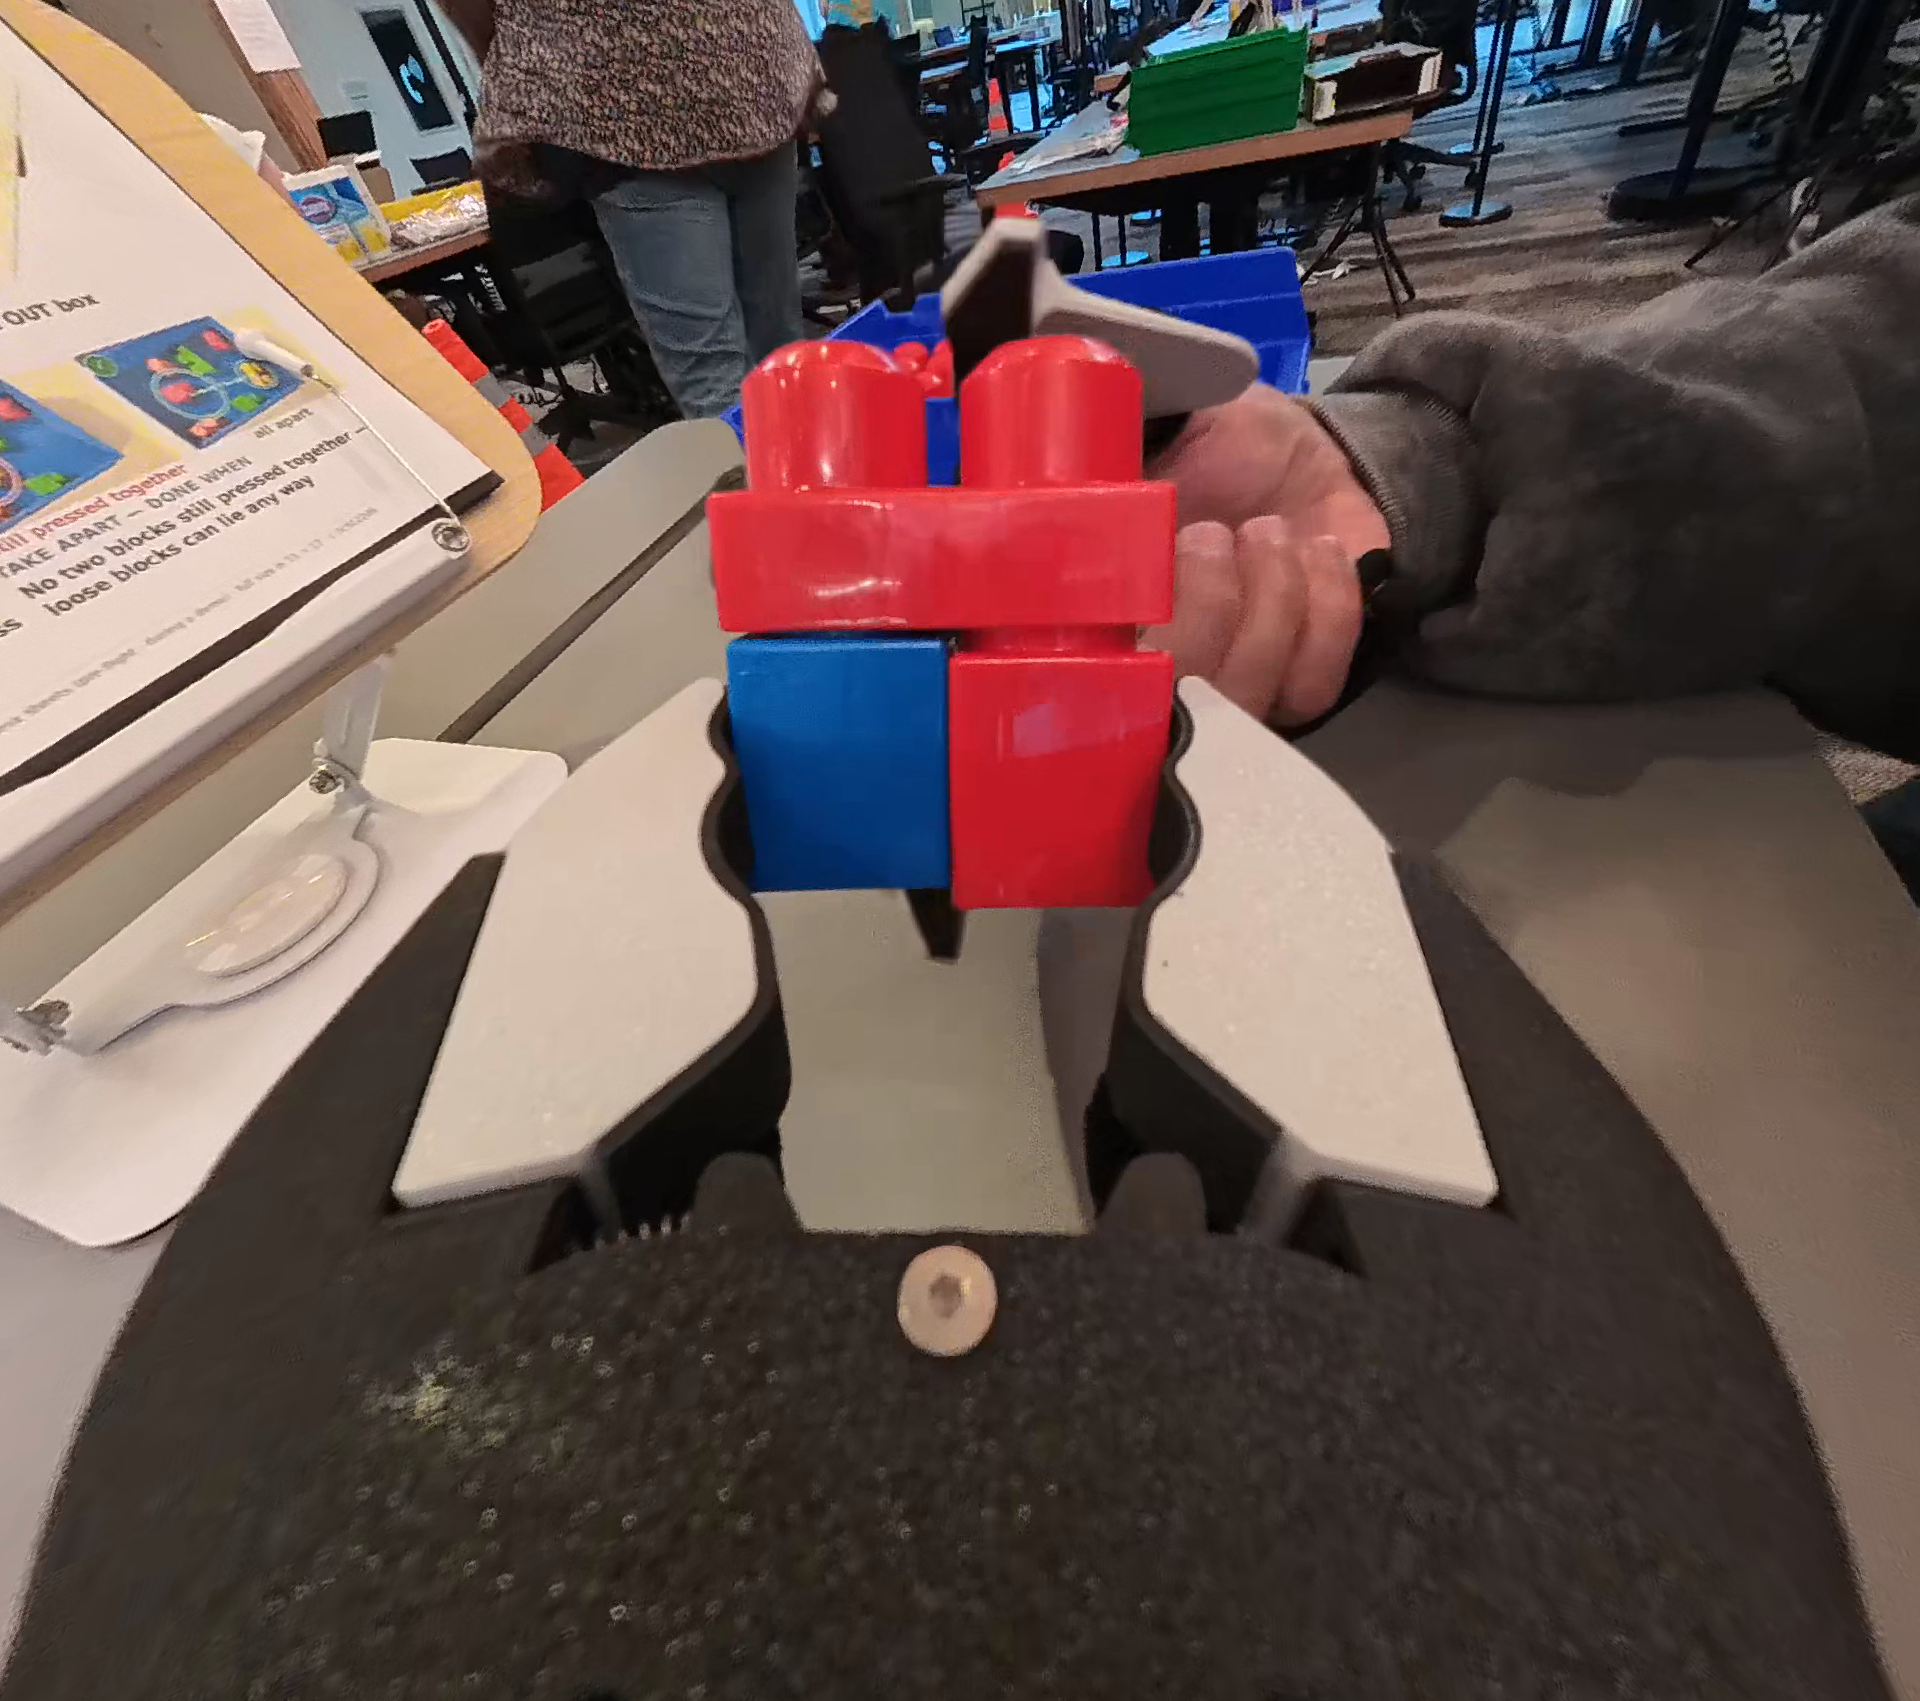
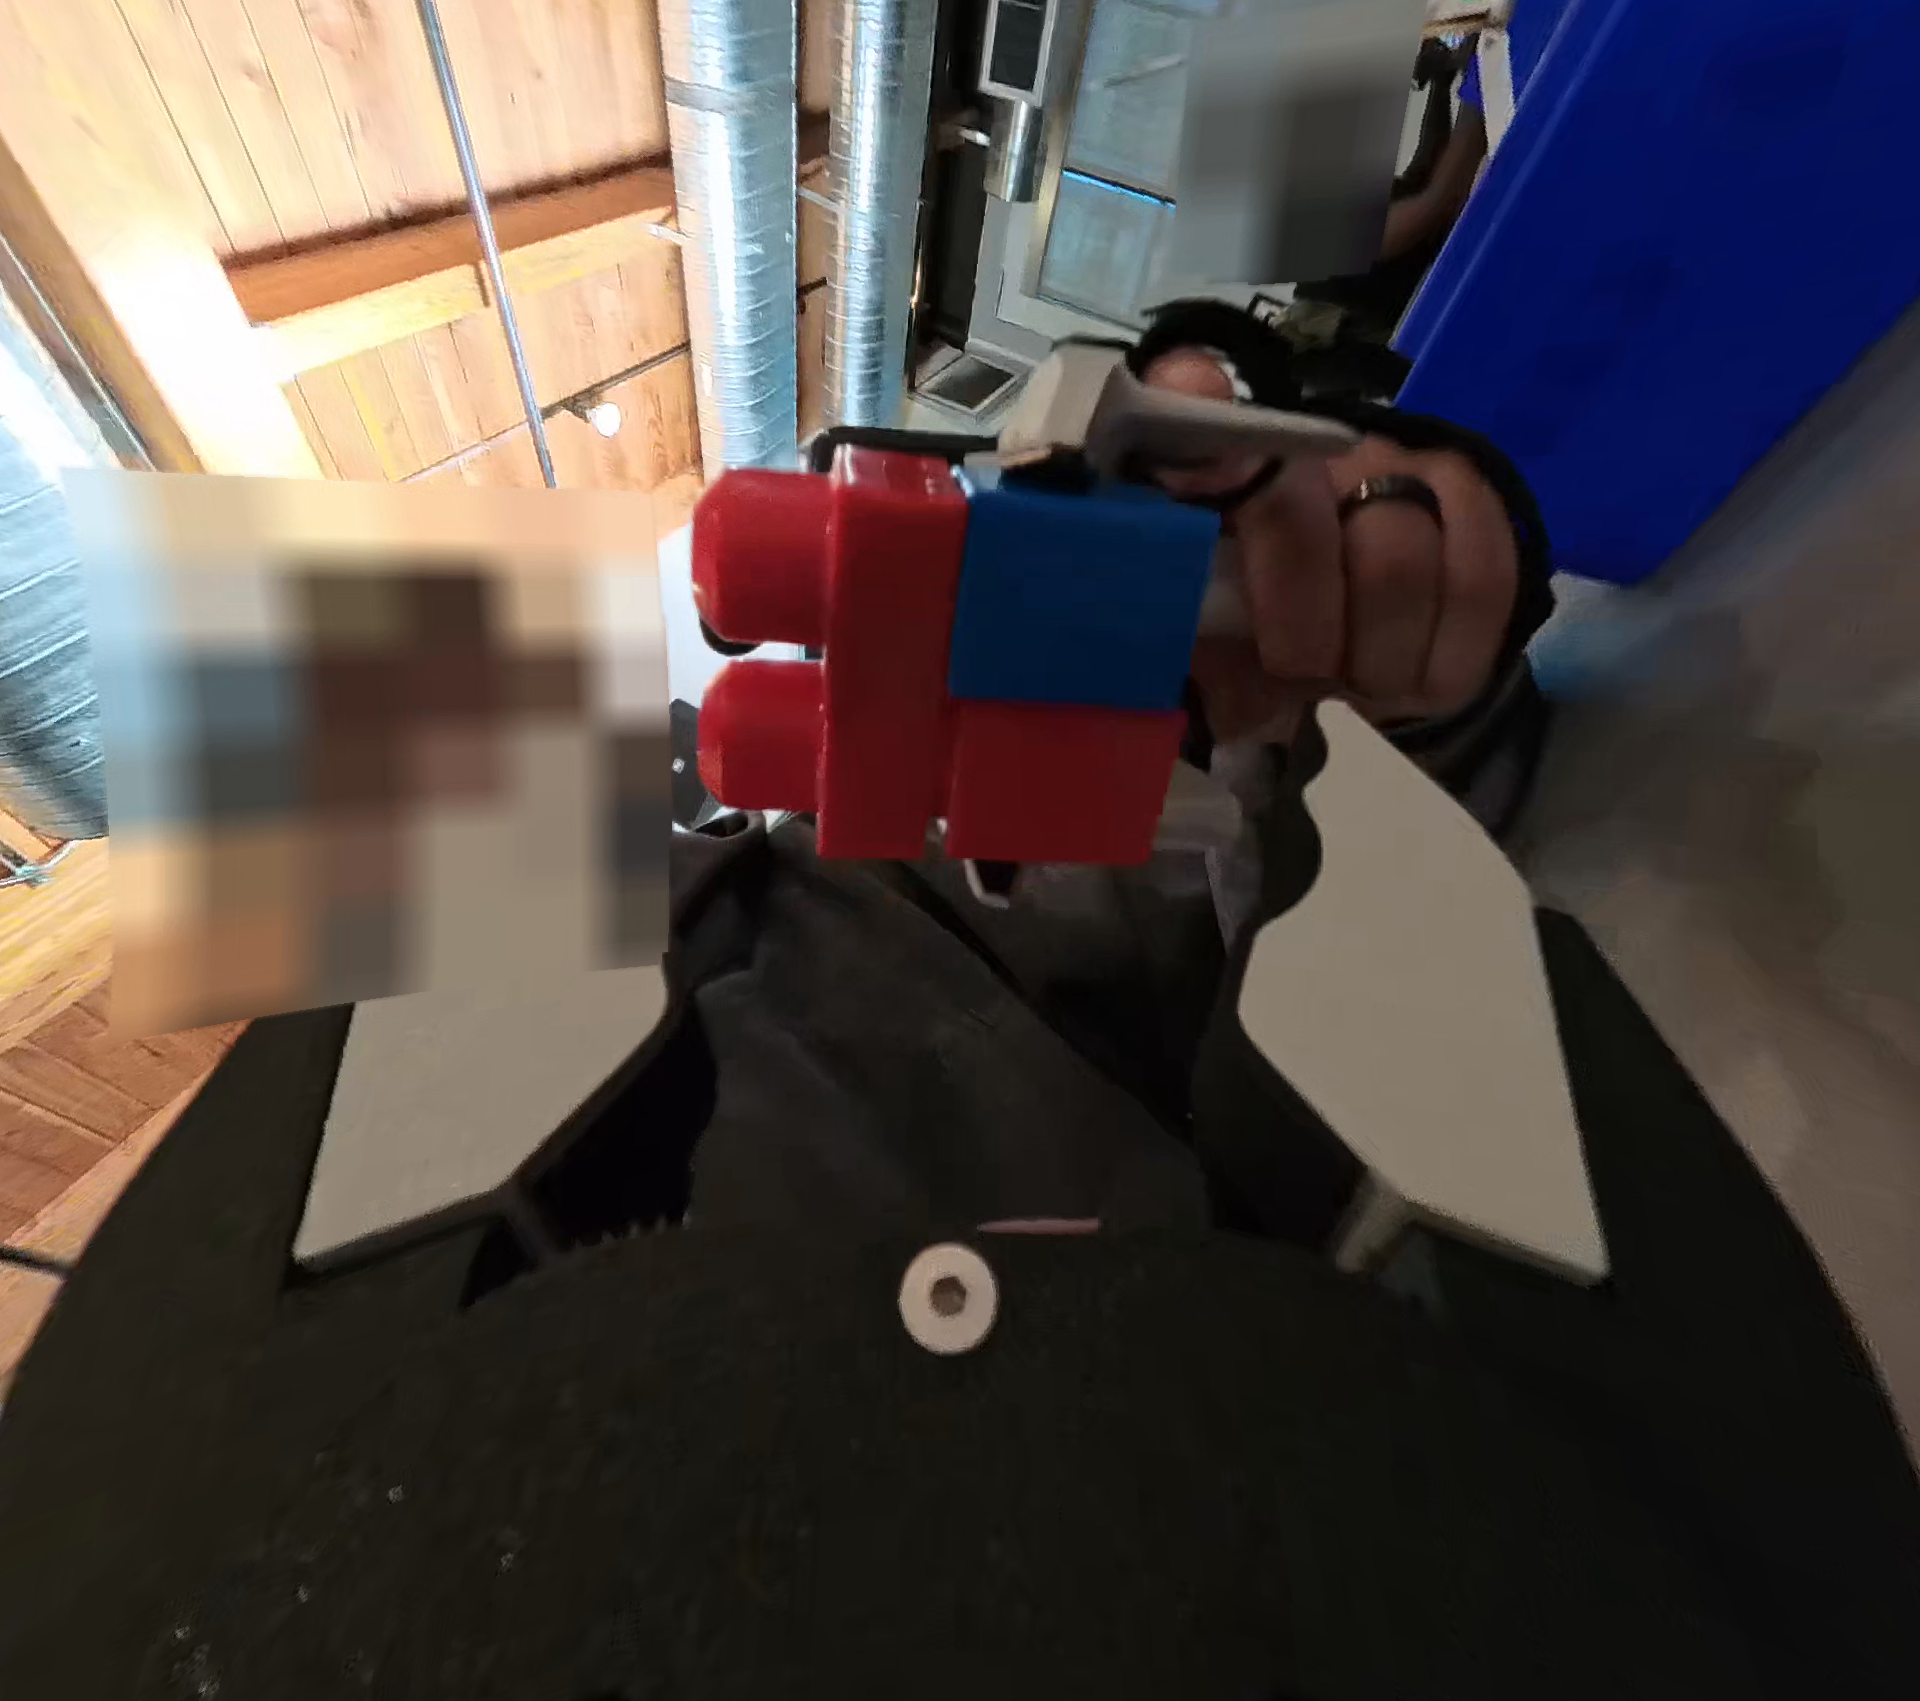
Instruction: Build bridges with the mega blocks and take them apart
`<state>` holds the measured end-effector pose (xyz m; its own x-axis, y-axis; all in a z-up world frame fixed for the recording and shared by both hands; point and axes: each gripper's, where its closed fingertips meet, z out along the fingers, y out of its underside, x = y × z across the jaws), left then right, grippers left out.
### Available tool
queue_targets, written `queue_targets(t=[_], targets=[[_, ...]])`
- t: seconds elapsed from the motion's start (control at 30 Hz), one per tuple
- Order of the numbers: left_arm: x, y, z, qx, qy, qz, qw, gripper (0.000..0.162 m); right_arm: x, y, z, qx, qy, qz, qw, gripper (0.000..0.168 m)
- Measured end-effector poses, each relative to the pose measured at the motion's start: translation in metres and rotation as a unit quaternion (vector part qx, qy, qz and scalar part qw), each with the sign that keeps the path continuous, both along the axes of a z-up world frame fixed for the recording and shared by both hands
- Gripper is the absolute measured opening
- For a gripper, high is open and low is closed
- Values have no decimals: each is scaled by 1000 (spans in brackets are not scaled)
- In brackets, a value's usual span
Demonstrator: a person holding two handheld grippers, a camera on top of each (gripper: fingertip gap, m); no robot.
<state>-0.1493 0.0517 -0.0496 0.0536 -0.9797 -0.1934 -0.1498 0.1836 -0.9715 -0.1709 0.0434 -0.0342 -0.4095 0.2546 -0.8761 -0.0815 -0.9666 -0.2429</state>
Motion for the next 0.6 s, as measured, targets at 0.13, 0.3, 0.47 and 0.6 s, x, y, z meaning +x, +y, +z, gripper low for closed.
queue_targets(t=[0.13, 0.3, 0.47, 0.6], targets=[[6, -5, -9, 7, 19, -9, 1000, 75, -6, -8, 3, -9, 15, 19, 1000, 107], [9, -4, -16, 1, 27, -4, 1000, 75, -9, -5, -3, -31, 21, 29, 999, 99], [10, 0, -18, 15, 26, 10, 999, 75, -9, -2, -6, -7, 14, 11, 1000, 95], [9, -1, -17, 19, 19, 10, 1000, 75, -9, -3, -5, 3, 19, 12, 1000, 98]])
